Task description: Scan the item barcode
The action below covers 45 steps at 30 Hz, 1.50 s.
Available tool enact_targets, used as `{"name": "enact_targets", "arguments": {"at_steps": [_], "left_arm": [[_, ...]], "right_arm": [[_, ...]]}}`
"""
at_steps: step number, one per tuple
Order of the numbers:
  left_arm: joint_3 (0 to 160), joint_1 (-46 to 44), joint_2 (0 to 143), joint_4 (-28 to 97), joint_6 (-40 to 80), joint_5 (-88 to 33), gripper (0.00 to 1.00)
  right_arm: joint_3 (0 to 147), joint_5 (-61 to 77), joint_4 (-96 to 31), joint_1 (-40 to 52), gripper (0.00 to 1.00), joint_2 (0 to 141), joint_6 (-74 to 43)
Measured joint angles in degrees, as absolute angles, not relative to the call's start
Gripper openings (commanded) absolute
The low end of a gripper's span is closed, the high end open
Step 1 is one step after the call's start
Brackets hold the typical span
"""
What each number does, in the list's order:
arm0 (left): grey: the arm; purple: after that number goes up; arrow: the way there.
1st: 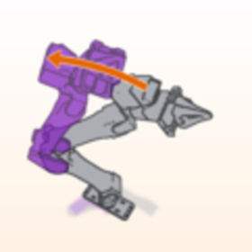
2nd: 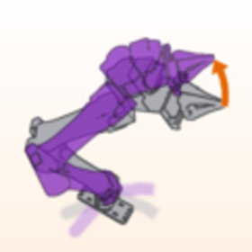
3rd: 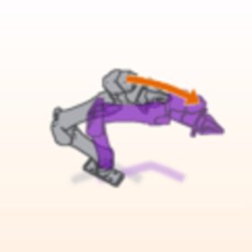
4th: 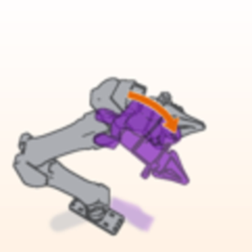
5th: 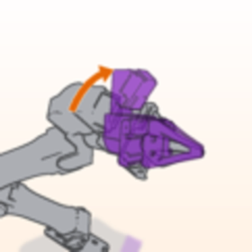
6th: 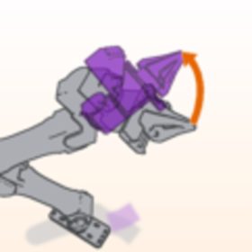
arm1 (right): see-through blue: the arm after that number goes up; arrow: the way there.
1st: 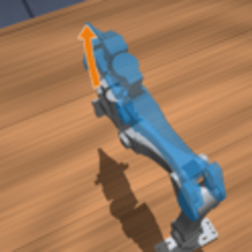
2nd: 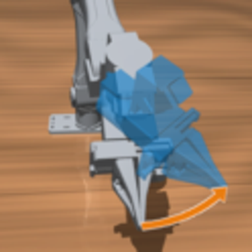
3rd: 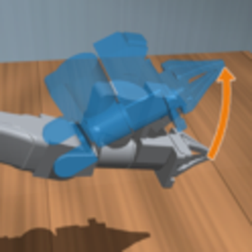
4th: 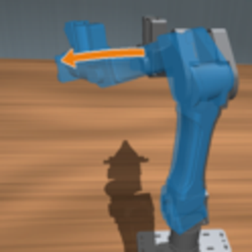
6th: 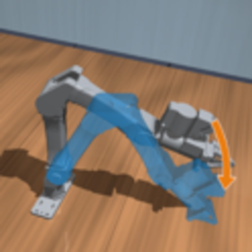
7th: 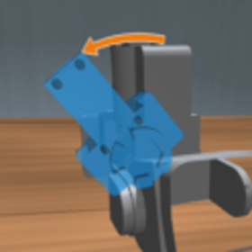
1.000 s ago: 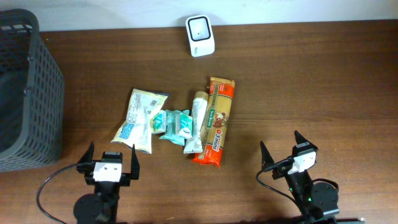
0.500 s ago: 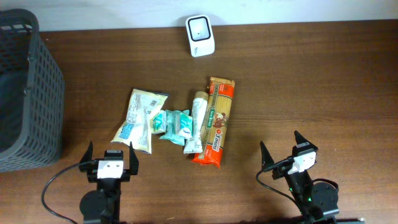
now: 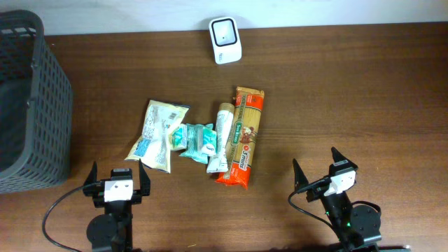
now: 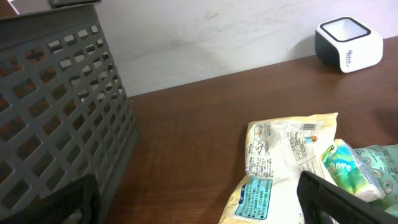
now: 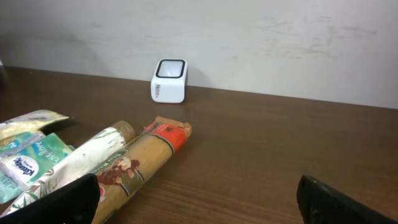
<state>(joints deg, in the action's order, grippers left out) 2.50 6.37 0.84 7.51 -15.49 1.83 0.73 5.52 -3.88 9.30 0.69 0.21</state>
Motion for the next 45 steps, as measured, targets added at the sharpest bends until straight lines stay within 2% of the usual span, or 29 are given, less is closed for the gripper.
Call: {"name": "enact_targets", "arguments": {"at_steps": [39,45], "left_arm": [[2.5,6.37,0.84,7.51,-15.49,1.96,0.99],[2.5,6.37,0.84,7.51,-15.49,1.96,0.99]], "right_arm": [[0.73,5.52,-3.88,9.3,0.99,0.69,0.21],[0.73,8.93,-3.62,9.3,0.99,0.69,-2.46]]}}
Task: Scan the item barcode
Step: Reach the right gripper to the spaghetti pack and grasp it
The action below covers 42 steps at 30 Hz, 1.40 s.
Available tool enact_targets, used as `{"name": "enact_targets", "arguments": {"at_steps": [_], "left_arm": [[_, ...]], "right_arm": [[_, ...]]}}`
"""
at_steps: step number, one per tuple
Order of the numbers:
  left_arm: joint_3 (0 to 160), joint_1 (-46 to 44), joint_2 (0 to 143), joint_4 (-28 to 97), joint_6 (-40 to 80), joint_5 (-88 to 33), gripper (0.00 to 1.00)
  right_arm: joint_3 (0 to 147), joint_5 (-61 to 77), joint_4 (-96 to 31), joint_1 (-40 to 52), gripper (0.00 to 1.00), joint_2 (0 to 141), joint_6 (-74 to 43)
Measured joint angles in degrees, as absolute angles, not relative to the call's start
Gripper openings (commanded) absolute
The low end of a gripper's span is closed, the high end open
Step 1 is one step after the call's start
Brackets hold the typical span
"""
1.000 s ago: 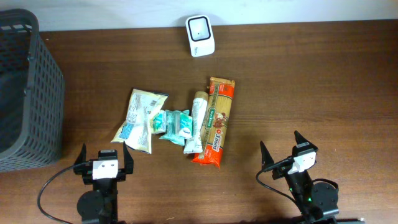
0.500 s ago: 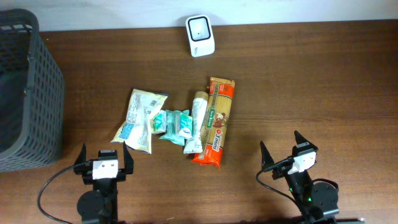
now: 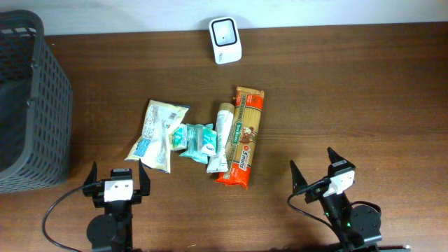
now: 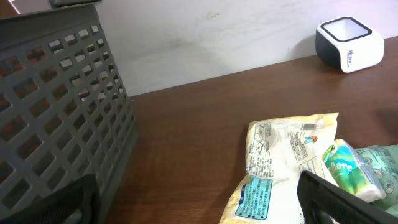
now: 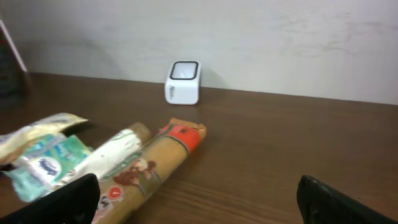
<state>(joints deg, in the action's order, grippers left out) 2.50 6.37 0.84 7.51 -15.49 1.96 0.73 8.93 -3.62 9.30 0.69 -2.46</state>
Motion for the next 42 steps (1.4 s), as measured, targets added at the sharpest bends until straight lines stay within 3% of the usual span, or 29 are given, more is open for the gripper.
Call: {"name": "enact_targets", "arguments": {"at_steps": [19,27,34,38,42], "left_arm": [[2.48,6.37,0.84,7.49,-15.49,1.96,0.99],[2.44,6.37,0.8,7.44,-15.49,1.96,0.99],[2.39,6.37,0.67,7.49,-15.49,1.98,0.99],[2.35,6.37,0.62,7.46,-15.49,1.98,0.99],[2.35,6.37,0.58,7.49,-15.49,1.96,0.99]], "right_arm": [[10.7,14.5,-12.08,9.3,0.99,3.51,-4.54],[21.41,17.23,-14.04,9.3,0.99,19.59,-4.51],[45.89,24.6,-31.68,9.28,0.99,39.59,-4.51],[61.82,31.16,-48.82,9.26,0.99,55.83,-4.58],[69.76,32.88,-51.99,9.19,0.99,68.05,-4.56]]}}
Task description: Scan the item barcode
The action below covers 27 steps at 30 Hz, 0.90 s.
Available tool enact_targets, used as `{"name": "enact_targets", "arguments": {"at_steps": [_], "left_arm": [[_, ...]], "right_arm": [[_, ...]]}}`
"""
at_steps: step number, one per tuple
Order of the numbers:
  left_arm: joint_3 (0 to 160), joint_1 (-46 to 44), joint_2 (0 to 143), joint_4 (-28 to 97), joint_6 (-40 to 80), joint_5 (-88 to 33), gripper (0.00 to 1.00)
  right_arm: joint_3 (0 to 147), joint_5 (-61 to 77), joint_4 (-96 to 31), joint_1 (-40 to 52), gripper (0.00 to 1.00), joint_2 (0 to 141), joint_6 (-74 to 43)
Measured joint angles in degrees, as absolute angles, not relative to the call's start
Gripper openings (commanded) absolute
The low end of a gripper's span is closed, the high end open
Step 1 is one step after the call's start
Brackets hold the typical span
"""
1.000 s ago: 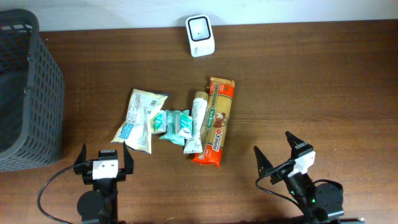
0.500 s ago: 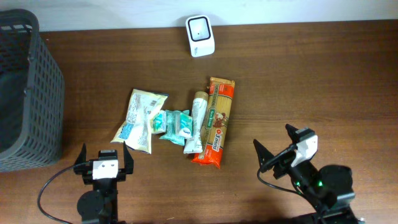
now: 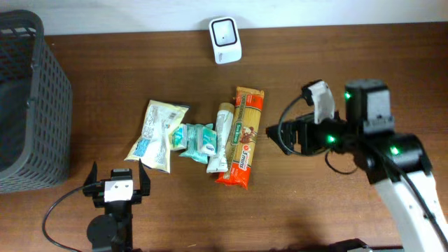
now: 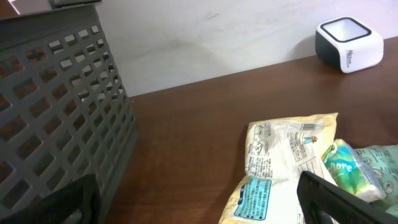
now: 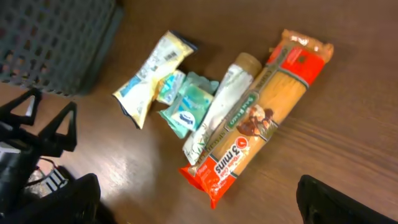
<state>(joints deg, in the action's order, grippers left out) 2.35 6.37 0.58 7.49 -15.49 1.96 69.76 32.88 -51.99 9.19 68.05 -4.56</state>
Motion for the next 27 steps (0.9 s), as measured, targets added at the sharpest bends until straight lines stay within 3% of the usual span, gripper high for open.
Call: {"name": "enact_targets", "arguments": {"at_steps": [2,3,11,14,19,27], "left_arm": [[2.35,6.37,0.58,7.46,-15.49,1.98,0.99],[2.35,6.37,0.58,7.49,-15.49,1.98,1.0],[2.35,6.37,0.6,7.46,-15.49,1.98,0.99],[2.35,6.37,0.6,7.46,-15.49,1.98,0.99],[2.35,6.37,0.58,7.46,-15.49,1.98,0.99],[2.35,6.37,0.58,7.49,-15.49,1.98,0.99]], "right_arm": [[69.82,32.86,-51.59,9.19,0.96,72.05,-4.56],[69.89,32.84,-51.2,9.19,0.89,74.39,-4.56],[70.08,32.86,-44.05,9.19,0.79,97.19,-13.98],[70.08,32.88,-39.66,9.43,0.67,102.87,-18.06],[70.13,29.56,-33.56,14.04,0.63,108.79,-26.72],[70.46,28.14,-26.65,15.92,0.55,114.45,-30.96]]}}
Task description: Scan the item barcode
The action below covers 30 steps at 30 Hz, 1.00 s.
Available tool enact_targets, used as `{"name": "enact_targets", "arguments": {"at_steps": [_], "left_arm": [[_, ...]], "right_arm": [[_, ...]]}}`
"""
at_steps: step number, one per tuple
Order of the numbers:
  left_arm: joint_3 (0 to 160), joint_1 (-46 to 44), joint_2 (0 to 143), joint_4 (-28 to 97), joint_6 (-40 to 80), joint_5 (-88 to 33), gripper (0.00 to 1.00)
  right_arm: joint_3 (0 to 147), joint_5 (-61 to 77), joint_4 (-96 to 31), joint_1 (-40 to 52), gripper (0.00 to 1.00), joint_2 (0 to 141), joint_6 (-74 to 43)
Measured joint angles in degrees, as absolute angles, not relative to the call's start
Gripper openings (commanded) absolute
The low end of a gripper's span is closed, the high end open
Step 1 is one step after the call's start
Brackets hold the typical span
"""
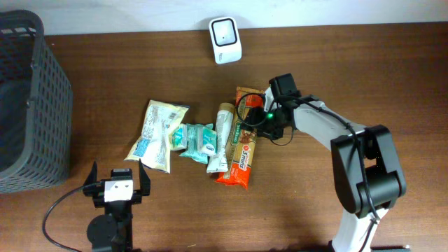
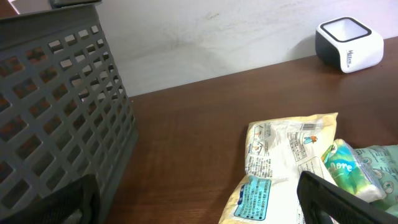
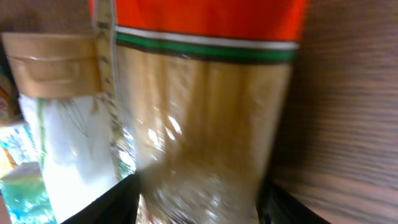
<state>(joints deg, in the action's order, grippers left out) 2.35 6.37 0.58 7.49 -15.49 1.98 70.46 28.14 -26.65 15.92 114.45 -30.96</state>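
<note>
The orange and clear spaghetti pack (image 1: pixel 241 150) lies on the table, and it fills the right wrist view (image 3: pixel 199 93). My right gripper (image 1: pixel 262 117) is down at its upper half. Its jaws press the pack's two long sides (image 3: pixel 199 202), shut on it. The white barcode scanner (image 1: pixel 225 31) stands at the back edge and also shows in the left wrist view (image 2: pixel 348 43). My left gripper (image 1: pixel 115 183) rests open at the front left, holding nothing (image 2: pixel 196 190).
Left of the spaghetti lie a white and green tube (image 1: pixel 222 136), a teal tissue pack (image 1: pixel 196 138) and a cream snack bag (image 1: pixel 157 133). A dark grid basket (image 1: pixel 28 105) stands at the far left edge.
My right gripper was open above and to the right of the items. It is now down on the spaghetti pack with its jaws narrowed against the pack's sides. The left arm has not moved.
Both grippers first rested open at the table's front edge, and the right one had turned slightly by the second moment. Then the right arm was raised over the table, looking down on the items. Now it grips the spaghetti pack, which still lies in place.
</note>
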Motion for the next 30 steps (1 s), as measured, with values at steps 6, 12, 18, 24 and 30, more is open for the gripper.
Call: {"name": "enact_targets", "arguments": {"at_steps": [6,12,18,24,30], "left_arm": [[2.35,6.37,0.58,7.46,-15.49,1.98,0.99],[2.35,6.37,0.58,7.46,-15.49,1.98,0.99],[2.35,6.37,0.6,7.42,-15.49,1.98,0.99],[2.33,6.37,0.58,7.49,-15.49,1.98,0.99],[2.33,6.37,0.58,7.46,-15.49,1.98,0.99]], "right_arm": [[71.64,28.51,-25.41,17.52,0.08,115.66,-32.45],[72.12,29.41,-26.85,17.56,0.04,114.37,-31.64],[77.49,13.34,-56.51,14.22,0.04,102.13,-24.56],[100.31,-22.17,-78.41,20.95,0.04,105.62,-20.51],[100.09,-35.29,-79.59,23.09,0.05,127.79,-21.19]]}}
